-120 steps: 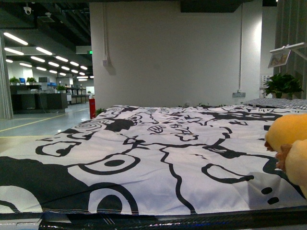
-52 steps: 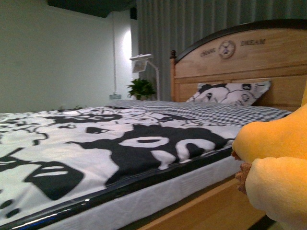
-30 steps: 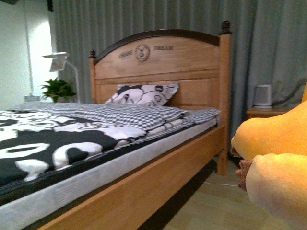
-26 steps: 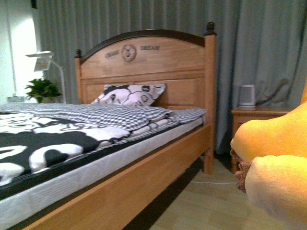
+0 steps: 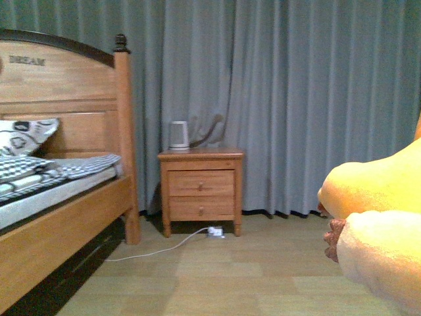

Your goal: Put away toys

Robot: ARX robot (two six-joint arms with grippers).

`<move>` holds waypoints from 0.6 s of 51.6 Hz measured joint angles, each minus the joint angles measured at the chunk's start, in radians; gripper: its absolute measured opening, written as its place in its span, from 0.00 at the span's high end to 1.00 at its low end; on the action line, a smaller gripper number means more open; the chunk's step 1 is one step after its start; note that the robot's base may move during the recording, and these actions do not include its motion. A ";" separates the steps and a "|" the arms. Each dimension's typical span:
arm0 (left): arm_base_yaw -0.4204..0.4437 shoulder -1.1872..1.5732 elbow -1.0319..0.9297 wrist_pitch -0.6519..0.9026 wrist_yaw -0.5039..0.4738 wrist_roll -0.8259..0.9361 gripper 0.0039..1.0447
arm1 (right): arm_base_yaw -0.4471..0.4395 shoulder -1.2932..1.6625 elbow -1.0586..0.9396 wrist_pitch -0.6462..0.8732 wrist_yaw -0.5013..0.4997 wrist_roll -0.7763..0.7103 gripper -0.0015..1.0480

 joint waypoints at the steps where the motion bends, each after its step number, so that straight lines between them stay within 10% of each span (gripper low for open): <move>1: 0.000 0.000 0.000 0.000 0.000 0.000 0.06 | 0.000 0.000 0.000 0.000 0.000 0.000 0.93; 31: -0.001 0.000 0.000 0.000 0.000 0.000 0.06 | 0.000 0.000 0.000 0.000 -0.003 0.000 0.93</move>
